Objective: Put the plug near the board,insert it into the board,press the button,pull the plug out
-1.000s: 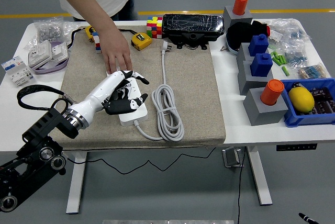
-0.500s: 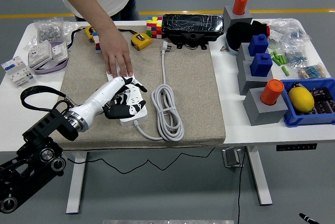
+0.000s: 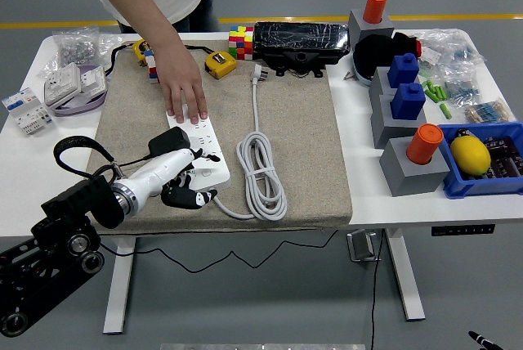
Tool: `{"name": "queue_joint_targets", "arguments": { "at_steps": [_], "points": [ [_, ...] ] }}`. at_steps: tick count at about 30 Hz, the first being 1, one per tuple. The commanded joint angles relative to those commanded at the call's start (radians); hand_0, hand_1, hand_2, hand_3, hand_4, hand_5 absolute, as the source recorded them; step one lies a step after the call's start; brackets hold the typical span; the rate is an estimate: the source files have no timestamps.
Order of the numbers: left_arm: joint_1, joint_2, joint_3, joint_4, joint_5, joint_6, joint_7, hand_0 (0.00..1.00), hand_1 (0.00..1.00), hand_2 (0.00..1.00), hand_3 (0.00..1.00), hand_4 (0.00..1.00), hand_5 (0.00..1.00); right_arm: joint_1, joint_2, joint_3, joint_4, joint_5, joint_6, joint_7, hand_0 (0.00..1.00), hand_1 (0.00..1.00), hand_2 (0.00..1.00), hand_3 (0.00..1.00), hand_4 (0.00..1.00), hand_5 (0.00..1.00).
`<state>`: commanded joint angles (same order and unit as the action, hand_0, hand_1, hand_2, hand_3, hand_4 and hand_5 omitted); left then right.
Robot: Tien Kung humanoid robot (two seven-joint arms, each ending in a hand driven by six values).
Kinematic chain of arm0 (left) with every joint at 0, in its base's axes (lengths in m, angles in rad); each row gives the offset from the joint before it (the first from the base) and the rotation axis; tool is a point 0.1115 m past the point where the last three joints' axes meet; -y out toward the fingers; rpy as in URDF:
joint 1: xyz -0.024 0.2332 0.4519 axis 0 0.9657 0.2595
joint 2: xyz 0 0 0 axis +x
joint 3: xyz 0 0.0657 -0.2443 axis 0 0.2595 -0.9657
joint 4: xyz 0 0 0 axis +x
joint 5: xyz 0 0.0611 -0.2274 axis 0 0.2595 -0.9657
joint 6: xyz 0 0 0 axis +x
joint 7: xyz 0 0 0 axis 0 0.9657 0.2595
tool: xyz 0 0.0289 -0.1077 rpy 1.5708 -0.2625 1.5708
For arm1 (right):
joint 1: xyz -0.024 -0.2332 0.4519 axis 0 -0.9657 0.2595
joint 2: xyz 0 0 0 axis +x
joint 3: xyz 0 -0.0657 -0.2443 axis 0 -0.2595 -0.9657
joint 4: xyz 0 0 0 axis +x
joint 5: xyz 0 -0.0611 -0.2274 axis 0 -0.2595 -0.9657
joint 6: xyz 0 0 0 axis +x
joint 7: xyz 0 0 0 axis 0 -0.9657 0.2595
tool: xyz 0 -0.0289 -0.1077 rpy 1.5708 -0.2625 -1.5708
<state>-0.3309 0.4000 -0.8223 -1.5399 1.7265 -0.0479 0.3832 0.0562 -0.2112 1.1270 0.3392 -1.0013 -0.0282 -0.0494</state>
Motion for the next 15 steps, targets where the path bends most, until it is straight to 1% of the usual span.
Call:
{"name": "queue_joint_targets", "arguments": {
  "at_steps": [7,8,15],
  "points": [
    [0.003,0.002,0.003,0.013,0.001,-0.028,0.029,0.084,0.060,0.116,0.866,0.683,0.258,-0.002,0.000,0.003,0.000,-0.001,0.000,0.000,0.658,0.664,0.662,0.582,0.998,0.557],
    [0.004,0.002,0.004,0.013,0.000,-0.031,0.031,0.084,0.060,0.115,0.850,0.683,0.255,-0.002,0.001,0.004,0.000,-0.001,0.000,0.001,0.659,0.664,0.662,0.582,0.998,0.556],
    [0.006,0.003,0.002,0.020,-0.002,-0.036,0.035,0.078,0.059,0.112,0.842,0.685,0.255,-0.004,0.003,0.010,-0.001,-0.004,0.000,0.000,0.658,0.664,0.662,0.582,0.998,0.557]
  ]
}}
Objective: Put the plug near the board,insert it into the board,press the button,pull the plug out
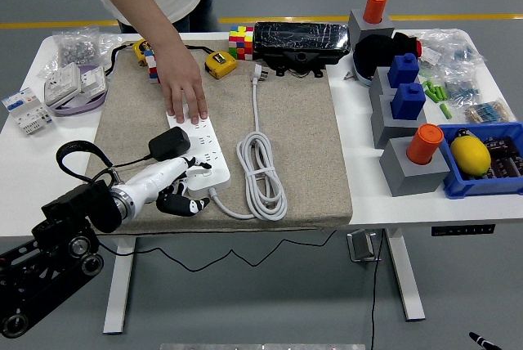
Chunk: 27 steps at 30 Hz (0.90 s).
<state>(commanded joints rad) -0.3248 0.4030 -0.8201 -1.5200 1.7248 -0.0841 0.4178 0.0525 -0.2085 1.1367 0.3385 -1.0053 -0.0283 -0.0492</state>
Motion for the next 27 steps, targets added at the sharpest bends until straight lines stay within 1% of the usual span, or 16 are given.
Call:
{"name": "queue_joint_targets", "arguments": {
  "at_steps": [9,11,20,24,27],
  "points": [
    [0.002,-0.002,0.001,0.019,0.005,-0.018,0.018,0.076,0.057,0.110,0.834,0.685,0.253,-0.001,0.001,0.002,0.003,-0.001,0.000,0.001,0.657,0.664,0.662,0.582,0.998,0.556],
    [0.002,-0.002,0.002,0.021,0.003,-0.023,0.022,0.076,0.057,0.111,0.815,0.682,0.247,-0.001,0.001,0.003,0.002,-0.002,0.000,0.000,0.658,0.664,0.662,0.582,0.998,0.556],
    [-0.005,-0.007,0.015,0.022,0.004,-0.033,0.032,0.076,0.058,0.110,0.807,0.678,0.241,-0.002,0.003,0.009,0.002,-0.003,0.000,0.000,0.661,0.664,0.663,0.582,0.998,0.556],
    [-0.002,-0.010,0.007,0.017,0.007,-0.023,0.021,0.075,0.057,0.110,0.794,0.676,0.234,-0.003,0.004,0.010,0.002,-0.003,0.000,0.001,0.658,0.664,0.662,0.582,0.998,0.556],
    [0.011,-0.012,-0.024,0.008,0.003,0.028,-0.038,0.075,0.057,0.110,0.794,0.676,0.234,-0.006,0.006,0.014,0.003,-0.004,0.000,0.001,0.658,0.664,0.662,0.582,0.998,0.556]
  ]
}}
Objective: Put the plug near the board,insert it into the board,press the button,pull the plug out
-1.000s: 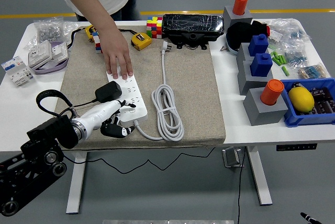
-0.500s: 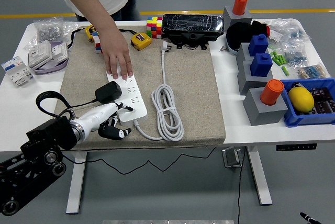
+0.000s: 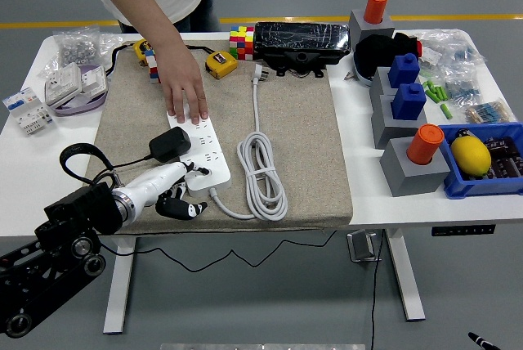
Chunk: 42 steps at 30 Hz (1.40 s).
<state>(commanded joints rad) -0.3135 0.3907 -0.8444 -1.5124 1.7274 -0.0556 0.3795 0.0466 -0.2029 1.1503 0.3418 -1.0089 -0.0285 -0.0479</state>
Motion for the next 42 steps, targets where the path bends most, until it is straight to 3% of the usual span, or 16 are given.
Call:
{"name": "queue_joint_targets", "arguments": {
  "at_steps": [1,2,7,8,13,14,15,19,20,25,26,42],
  "points": [
    [0.003,0.000,-0.009,-0.004,-0.012,0.021,-0.025,0.075,0.057,0.110,0.794,0.676,0.234,-0.001,0.000,0.001,0.000,0.000,0.000,0.000,0.658,0.664,0.662,0.582,0.998,0.556],
    [0.005,0.000,-0.022,-0.009,-0.033,0.057,-0.063,0.097,0.060,0.124,0.645,0.680,0.234,-0.003,0.001,0.001,-0.002,-0.001,0.000,-0.001,0.659,0.664,0.662,0.581,0.998,0.556],
    [-0.003,-0.005,-0.059,0.021,-0.130,0.183,-0.198,0.097,0.060,0.124,0.645,0.680,0.234,-0.004,0.002,0.003,-0.003,-0.002,0.000,-0.001,0.659,0.664,0.662,0.581,0.998,0.556],
    [-0.007,-0.006,-0.062,0.033,-0.135,0.208,-0.216,0.164,0.116,0.185,0.598,0.681,0.234,-0.004,0.002,0.003,-0.003,-0.001,0.000,-0.001,0.659,0.664,0.662,0.581,0.998,0.555],
    [-0.031,-0.020,-0.095,0.109,-0.151,0.359,-0.304,0.164,0.116,0.185,0.598,0.681,0.234,0.000,0.003,0.002,-0.001,0.001,0.000,0.000,0.659,0.664,0.662,0.581,0.998,0.555],
    [-0.037,-0.026,-0.104,0.127,-0.149,0.384,-0.315,0.305,0.321,0.385,0.571,0.710,0.247,0.000,0.004,0.002,-0.001,0.001,0.000,0.000,0.659,0.664,0.663,0.582,0.998,0.555],
    [-0.041,-0.030,-0.112,0.141,-0.145,0.397,-0.320,0.305,0.321,0.385,0.571,0.710,0.247,0.000,0.004,0.002,-0.001,0.001,0.000,0.000,0.659,0.664,0.663,0.582,0.998,0.555],
    [-0.059,-0.042,-0.135,0.190,-0.112,0.384,-0.304,0.305,0.321,0.385,0.571,0.710,0.247,0.000,0.004,0.000,-0.003,0.002,0.001,0.000,0.659,0.664,0.663,0.582,0.998,0.555],
    [-0.063,-0.044,-0.137,0.201,-0.105,0.380,-0.300,0.570,0.624,0.546,0.575,0.810,0.316,0.000,0.004,0.000,-0.003,0.002,0.001,0.000,0.659,0.664,0.662,0.582,0.998,0.555],
    [-0.075,-0.052,-0.141,0.251,-0.014,0.315,-0.235,0.570,0.624,0.546,0.575,0.810,0.316,0.000,0.002,0.001,-0.003,0.002,0.001,0.000,0.659,0.664,0.662,0.582,0.998,0.555],
    [-0.077,-0.053,-0.140,0.257,-0.003,0.304,-0.227,0.752,0.784,0.741,0.704,0.969,0.422,0.000,0.002,0.000,-0.004,0.002,0.002,0.000,0.659,0.664,0.662,0.583,0.998,0.554],
    [-0.103,-0.062,-0.113,0.326,0.001,0.211,-0.183,0.737,0.720,0.674,0.741,0.998,0.474,0.003,0.000,-0.004,-0.003,0.004,0.002,0.000,0.659,0.664,0.663,0.581,0.998,0.554]
  ]
}}
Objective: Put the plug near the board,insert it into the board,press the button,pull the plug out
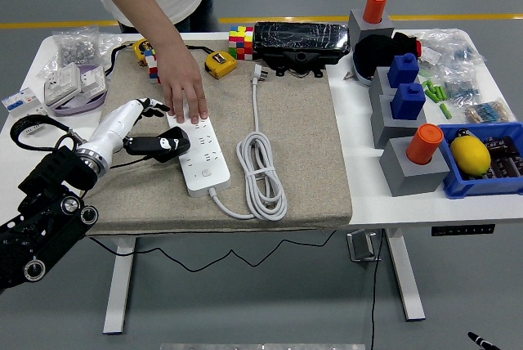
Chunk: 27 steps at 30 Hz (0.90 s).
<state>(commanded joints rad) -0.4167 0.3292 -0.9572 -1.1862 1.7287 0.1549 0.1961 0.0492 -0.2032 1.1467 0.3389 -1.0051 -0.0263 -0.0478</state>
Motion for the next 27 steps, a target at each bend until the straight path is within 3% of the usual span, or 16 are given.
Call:
{"name": "queue_joint_targets", "arguments": {
  "at_steps": [7,8,19,20,25,26,27],
  "points": [
    [-0.018,-0.004,0.026,0.034,0.008,-0.011,0.006,0.721,0.697,0.660,0.705,0.998,0.458,-0.002,-0.003,-0.004,-0.001,0.000,0.000,0.000,0.659,0.664,0.662,0.582,0.998,0.554],
    [-0.023,-0.006,0.031,0.041,0.004,-0.009,0.009,0.690,0.690,0.613,0.591,0.883,0.269,-0.002,-0.003,-0.005,0.000,0.001,-0.001,0.000,0.659,0.664,0.663,0.582,0.998,0.554],
    [-0.053,-0.024,0.068,0.092,-0.004,-0.011,0.025,0.656,0.670,0.586,0.578,0.849,0.249,0.000,-0.004,-0.006,0.001,0.001,-0.002,-0.001,0.659,0.664,0.662,0.581,0.998,0.554],
    [-0.053,-0.024,0.071,0.093,-0.005,-0.010,0.027,0.597,0.634,0.571,0.571,0.735,0.208,-0.001,-0.005,-0.008,0.001,0.003,-0.003,-0.001,0.661,0.664,0.663,0.582,0.998,0.555],
    [-0.057,-0.027,0.080,0.098,-0.009,-0.005,0.032,0.597,0.634,0.571,0.571,0.735,0.208,-0.002,-0.006,-0.016,0.002,0.004,-0.003,-0.002,0.661,0.664,0.663,0.582,0.998,0.555],
    [-0.057,-0.028,0.080,0.098,-0.012,-0.006,0.033,0.478,0.537,0.533,0.545,0.570,0.170,-0.003,-0.005,-0.016,0.002,0.004,-0.002,-0.002,0.661,0.664,0.662,0.582,0.998,0.555],
    [-0.057,-0.028,0.080,0.097,-0.013,-0.009,0.036,0.478,0.537,0.533,0.545,0.570,0.170,-0.003,-0.005,-0.016,0.002,0.003,-0.002,-0.002,0.661,0.664,0.662,0.582,0.998,0.555]
  ]
}}
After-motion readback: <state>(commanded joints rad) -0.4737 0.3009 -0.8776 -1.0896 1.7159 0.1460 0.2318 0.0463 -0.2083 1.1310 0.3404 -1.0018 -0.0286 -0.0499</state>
